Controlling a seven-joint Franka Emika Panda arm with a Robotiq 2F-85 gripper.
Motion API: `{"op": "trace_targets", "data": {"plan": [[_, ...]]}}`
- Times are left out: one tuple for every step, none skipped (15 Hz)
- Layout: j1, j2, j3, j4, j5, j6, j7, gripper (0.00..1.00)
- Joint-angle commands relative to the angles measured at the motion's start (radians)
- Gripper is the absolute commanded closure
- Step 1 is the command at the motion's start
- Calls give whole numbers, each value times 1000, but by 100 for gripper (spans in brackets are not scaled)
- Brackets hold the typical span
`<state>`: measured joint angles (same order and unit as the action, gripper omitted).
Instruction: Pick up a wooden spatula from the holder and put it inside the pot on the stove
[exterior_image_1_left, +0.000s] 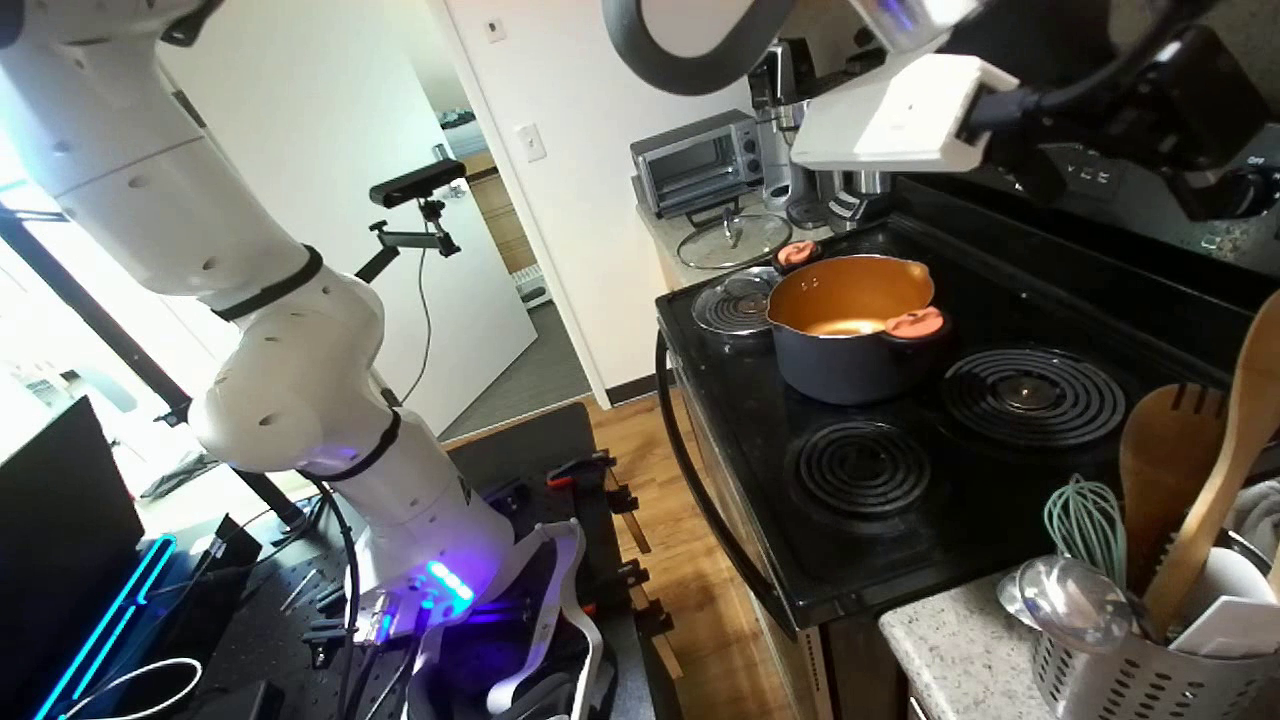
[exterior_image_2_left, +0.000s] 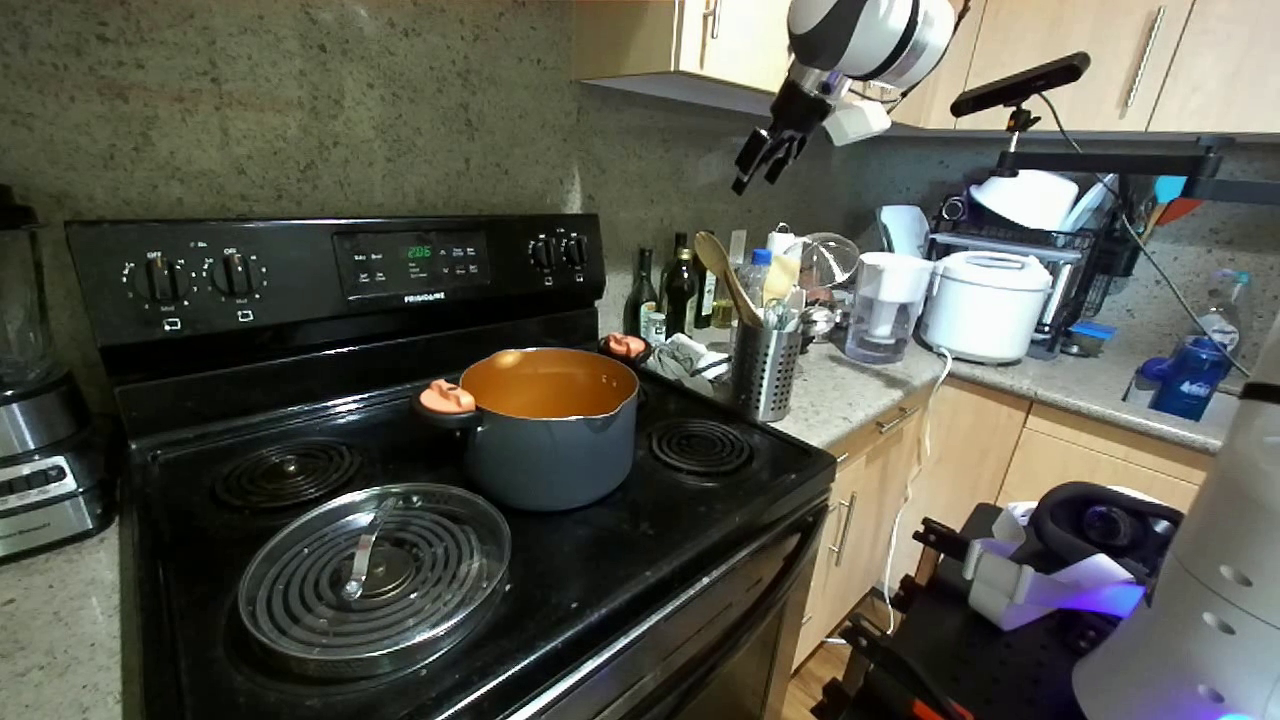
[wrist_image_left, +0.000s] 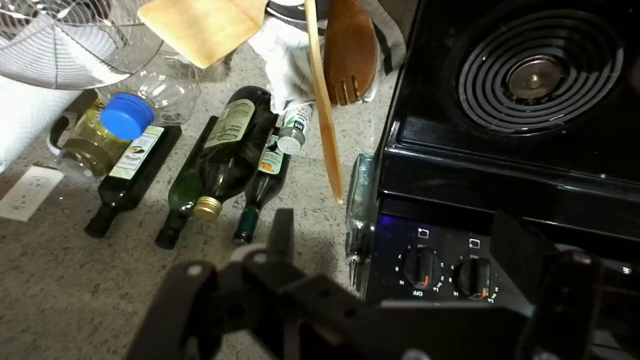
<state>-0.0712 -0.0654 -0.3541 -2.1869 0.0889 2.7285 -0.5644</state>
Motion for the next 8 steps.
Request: {"op": "trace_targets", "data": {"plan": [[-2,107,-17,94,79,6,-62,0],[-6,126,-18,110,95,-1,-74,0],[-10,144,-19,125,107,-1,-85,0],[-14,159,-19,138,111,-5,-83,0],[-17,168,-17,147,117,-17,-91,0],[-10,136,-17,103,88,0,-59,0],[-12,149,-17,113,91,0,-60,0],[-13,157,-17,120,92,0,-60,0]]}}
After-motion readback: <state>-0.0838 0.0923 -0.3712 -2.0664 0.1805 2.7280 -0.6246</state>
